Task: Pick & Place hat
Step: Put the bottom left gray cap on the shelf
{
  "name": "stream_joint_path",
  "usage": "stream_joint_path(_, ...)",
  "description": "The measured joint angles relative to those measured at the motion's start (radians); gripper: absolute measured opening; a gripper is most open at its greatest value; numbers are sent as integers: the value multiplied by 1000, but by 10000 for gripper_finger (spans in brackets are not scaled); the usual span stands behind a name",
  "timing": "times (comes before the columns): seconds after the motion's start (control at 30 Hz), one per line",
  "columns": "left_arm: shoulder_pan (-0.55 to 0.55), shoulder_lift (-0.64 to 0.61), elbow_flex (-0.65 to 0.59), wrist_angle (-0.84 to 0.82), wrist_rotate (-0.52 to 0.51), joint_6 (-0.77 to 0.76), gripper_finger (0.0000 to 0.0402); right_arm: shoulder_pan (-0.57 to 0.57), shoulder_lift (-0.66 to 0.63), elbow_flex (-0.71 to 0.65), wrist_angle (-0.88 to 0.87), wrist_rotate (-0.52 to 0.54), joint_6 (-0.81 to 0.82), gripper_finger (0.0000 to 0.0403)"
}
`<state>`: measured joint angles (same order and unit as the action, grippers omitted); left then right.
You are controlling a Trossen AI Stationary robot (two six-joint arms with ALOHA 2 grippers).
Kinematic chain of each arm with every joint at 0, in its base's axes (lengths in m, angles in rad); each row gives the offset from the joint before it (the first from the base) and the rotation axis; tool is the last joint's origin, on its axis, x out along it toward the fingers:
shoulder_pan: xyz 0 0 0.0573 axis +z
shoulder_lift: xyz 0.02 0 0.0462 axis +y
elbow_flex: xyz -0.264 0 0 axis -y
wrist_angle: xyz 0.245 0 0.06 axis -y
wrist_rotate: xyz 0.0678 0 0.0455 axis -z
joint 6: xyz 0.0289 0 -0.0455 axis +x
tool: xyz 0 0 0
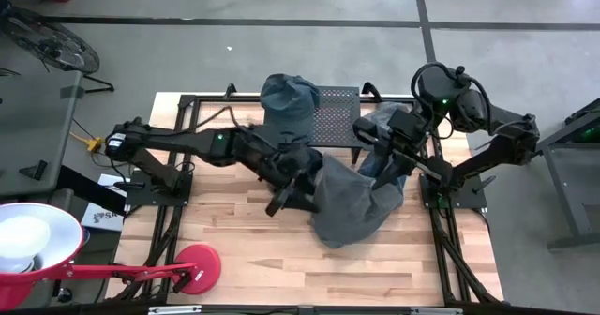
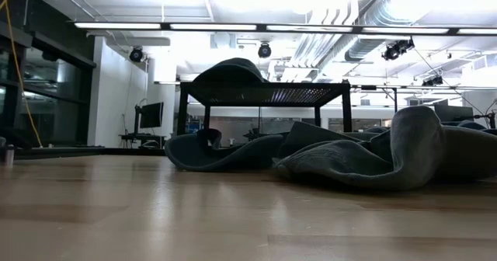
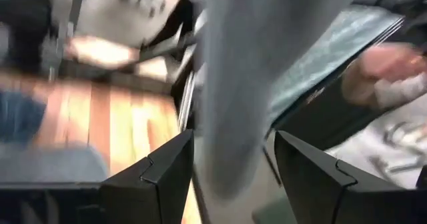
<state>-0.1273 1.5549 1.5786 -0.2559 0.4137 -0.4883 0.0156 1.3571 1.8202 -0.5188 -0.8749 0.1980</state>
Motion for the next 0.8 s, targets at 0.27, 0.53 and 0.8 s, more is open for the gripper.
stream_joint_path(0.27,-32,50,2,79,-17,-38,203,1,0,0,-56,2,2,19)
stream_joint_path(0.53,-44,52,1,81,-55,-13,79,-1,-13,-1,-150,81,-21,19)
stream_joint_path(0.8,-43,51,1,70,-121,36,11,-2,-45,-2,-207,200,-22,47)
